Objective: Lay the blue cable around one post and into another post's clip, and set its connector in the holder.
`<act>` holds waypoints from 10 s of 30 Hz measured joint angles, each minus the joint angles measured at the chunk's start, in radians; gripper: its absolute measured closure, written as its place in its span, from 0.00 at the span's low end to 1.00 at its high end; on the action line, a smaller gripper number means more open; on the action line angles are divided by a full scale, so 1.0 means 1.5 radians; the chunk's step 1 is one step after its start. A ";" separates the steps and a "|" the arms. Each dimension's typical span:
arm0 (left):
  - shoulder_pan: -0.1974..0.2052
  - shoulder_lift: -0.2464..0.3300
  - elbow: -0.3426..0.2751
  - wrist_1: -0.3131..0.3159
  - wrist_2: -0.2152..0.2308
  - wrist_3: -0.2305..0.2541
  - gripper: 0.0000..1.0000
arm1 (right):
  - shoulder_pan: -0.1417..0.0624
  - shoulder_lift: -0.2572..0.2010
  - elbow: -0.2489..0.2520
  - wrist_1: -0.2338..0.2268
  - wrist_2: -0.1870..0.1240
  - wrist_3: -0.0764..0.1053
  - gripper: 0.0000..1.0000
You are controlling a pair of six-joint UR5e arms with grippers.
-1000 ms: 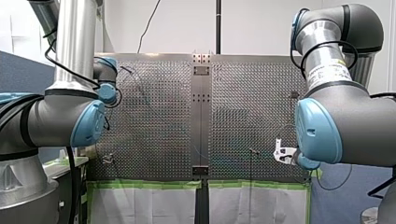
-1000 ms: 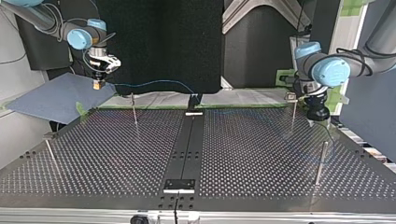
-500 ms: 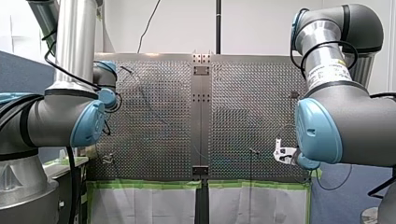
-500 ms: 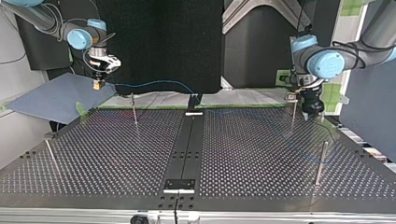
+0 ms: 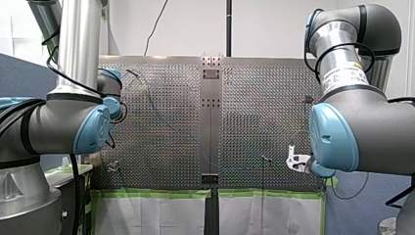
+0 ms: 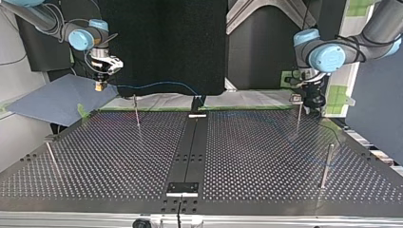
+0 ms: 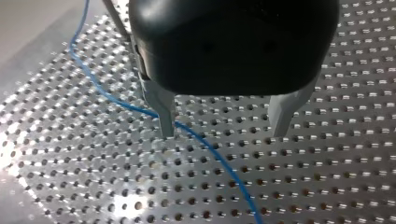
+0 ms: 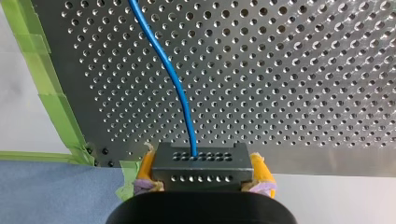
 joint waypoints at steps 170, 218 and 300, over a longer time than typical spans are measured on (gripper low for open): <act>-0.071 0.268 0.324 -0.763 -0.076 0.520 0.01 | 0.028 0.000 -0.023 0.031 -0.012 -0.012 0.97; -0.195 0.252 0.145 -0.573 0.112 0.366 0.01 | 0.029 -0.017 -0.025 0.075 0.049 -0.021 0.97; -0.659 -0.212 0.301 -0.108 -0.098 0.274 0.01 | 0.003 -0.018 -0.028 0.099 0.010 -0.012 0.97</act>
